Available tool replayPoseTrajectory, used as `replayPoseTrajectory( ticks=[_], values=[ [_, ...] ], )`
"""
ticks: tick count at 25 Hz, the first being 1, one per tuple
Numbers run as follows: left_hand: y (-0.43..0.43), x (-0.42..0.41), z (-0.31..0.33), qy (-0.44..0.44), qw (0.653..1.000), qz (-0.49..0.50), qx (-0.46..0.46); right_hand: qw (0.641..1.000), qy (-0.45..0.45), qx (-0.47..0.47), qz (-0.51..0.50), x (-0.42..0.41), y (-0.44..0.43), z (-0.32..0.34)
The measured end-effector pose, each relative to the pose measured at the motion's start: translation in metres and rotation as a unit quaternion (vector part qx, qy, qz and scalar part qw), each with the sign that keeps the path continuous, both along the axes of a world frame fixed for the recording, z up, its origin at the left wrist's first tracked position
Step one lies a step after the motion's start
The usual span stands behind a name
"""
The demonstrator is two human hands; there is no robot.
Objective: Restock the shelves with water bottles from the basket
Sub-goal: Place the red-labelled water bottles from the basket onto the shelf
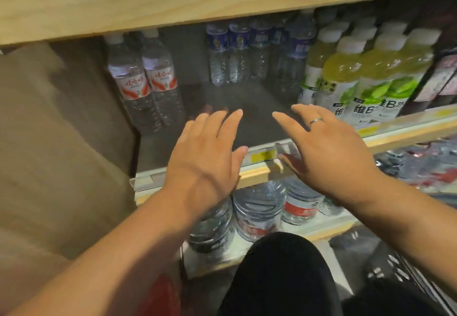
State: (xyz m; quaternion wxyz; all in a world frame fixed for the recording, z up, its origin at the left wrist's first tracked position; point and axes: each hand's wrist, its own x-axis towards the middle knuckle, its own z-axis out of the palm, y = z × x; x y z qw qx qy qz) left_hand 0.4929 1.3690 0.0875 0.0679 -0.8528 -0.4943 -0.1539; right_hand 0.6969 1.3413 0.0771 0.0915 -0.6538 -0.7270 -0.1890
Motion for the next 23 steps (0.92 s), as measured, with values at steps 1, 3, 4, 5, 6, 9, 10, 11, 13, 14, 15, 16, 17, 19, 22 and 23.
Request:
replayPoseTrajectory(
  ticks=[1,3,4,5,6,9,10,11,13,14,15,16,17,19,22,23],
  values=[
    [-0.006,0.011,-0.005,0.026,0.999,-0.035,0.016,1.000,-0.010,0.006,-0.013,0.012,-0.014,-0.002],
    [-0.017,0.035,-0.010,0.059,0.994,-0.088,0.022,0.999,-0.023,0.010,-0.037,0.036,-0.042,-0.007],
    [-0.022,0.049,-0.010,0.061,0.992,-0.111,0.020,0.998,-0.024,0.014,-0.055,0.049,-0.057,-0.008],
    [-0.026,0.062,-0.012,0.057,0.989,-0.134,0.016,0.997,-0.024,0.018,-0.075,0.062,-0.072,-0.009],
    [-0.031,0.078,-0.013,0.050,0.986,-0.156,0.008,0.994,-0.021,0.022,-0.101,0.078,-0.088,-0.011],
    [-0.046,0.129,-0.017,0.031,0.974,-0.223,-0.003,0.984,-0.008,0.012,-0.180,0.125,-0.139,-0.019],
    [-0.052,0.146,-0.019,0.027,0.969,-0.245,-0.009,0.979,-0.005,0.009,-0.202,0.139,-0.156,-0.022],
    [-0.059,0.166,-0.023,0.020,0.962,-0.271,-0.015,0.973,0.000,0.005,-0.230,0.156,-0.176,-0.027],
    [-0.071,0.200,-0.032,0.007,0.949,-0.313,-0.031,0.960,0.015,-0.007,-0.280,0.181,-0.211,-0.039],
    [-0.077,0.215,-0.037,0.003,0.944,-0.328,-0.043,0.952,0.022,-0.017,-0.305,0.192,-0.229,-0.046],
    [-0.082,0.229,-0.041,0.002,0.939,-0.339,-0.056,0.944,0.024,-0.026,-0.327,0.201,-0.243,-0.053],
    [-0.088,0.243,-0.047,0.003,0.934,-0.351,-0.073,0.936,0.024,-0.037,-0.350,0.210,-0.259,-0.061],
    [-0.092,0.256,-0.054,0.005,0.928,-0.362,-0.089,0.929,0.022,-0.046,-0.366,0.218,-0.272,-0.069],
    [-0.100,0.280,-0.068,0.011,0.915,-0.388,-0.109,0.918,0.031,-0.061,-0.390,0.232,-0.292,-0.086],
    [-0.111,0.317,-0.089,0.024,0.891,-0.432,-0.139,0.902,0.063,-0.075,-0.420,0.253,-0.316,-0.114],
    [-0.116,0.329,-0.099,0.040,0.882,-0.441,-0.162,0.897,0.071,-0.081,-0.428,0.259,-0.323,-0.124]
  ],
)
